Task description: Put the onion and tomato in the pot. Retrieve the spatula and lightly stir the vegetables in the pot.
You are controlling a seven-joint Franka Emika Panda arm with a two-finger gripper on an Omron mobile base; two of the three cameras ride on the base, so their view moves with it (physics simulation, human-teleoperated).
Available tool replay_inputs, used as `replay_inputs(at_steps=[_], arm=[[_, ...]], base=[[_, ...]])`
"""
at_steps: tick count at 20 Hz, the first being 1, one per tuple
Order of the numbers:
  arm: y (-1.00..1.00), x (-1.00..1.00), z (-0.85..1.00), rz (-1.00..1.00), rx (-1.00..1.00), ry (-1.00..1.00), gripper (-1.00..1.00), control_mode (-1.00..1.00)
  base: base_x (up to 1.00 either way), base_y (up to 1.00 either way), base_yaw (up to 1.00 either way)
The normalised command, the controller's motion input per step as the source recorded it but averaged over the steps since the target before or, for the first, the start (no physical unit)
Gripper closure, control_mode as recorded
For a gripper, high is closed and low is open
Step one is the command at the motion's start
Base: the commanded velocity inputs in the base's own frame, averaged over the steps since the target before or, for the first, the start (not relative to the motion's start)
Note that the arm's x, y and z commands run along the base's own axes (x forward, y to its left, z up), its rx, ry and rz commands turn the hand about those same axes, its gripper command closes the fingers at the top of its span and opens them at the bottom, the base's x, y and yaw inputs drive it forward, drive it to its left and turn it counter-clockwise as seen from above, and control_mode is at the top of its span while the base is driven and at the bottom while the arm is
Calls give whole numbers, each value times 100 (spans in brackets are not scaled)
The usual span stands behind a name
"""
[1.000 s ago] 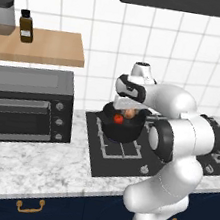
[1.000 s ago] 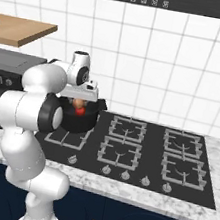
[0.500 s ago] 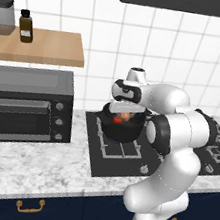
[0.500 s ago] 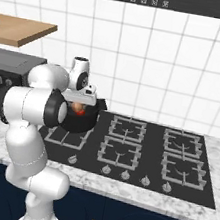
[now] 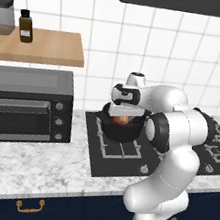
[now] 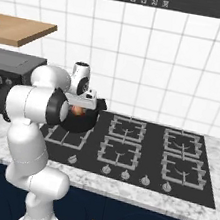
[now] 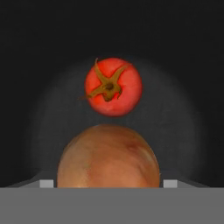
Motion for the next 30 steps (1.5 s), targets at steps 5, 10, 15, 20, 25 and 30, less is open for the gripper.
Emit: replay_inputs(at_steps=[5,10,15,20,25,30], arm=[[4,0,31,0,1,0,-100,-100],[1,0,53,0,4,-1,-100,-100],[0,-22,90,0,1,-4,-100,-100],[0,-99,87,0,0,-10,-100,-100],[0,-100,48,0,0,-38,-100,-100],[-20,-100,25,2,9,-42,-100,-100]], base=[[0,0,0],[0,0,0],[0,0,0],[0,0,0],[0,0,0],[0,0,0]])
